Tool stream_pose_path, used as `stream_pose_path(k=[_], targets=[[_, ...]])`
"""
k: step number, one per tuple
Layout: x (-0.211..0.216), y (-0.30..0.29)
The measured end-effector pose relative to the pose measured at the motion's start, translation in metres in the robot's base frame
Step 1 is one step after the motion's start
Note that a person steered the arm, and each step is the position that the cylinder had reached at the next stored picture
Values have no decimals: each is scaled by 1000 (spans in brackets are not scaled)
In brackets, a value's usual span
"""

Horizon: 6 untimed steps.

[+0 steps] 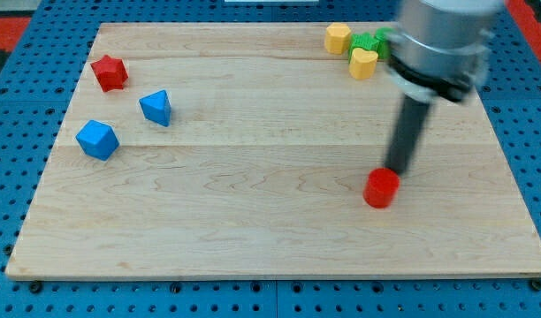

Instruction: Slide red circle towards bottom right

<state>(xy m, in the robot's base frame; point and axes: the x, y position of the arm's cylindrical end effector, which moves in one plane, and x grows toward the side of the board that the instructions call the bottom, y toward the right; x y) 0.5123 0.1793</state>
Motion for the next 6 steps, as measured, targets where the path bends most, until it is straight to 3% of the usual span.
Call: stream_pose_path(k=[1,2,4,5,6], targets=[[-10,13],[-66,-17],[-19,-89],[22,-30],[10,-19]])
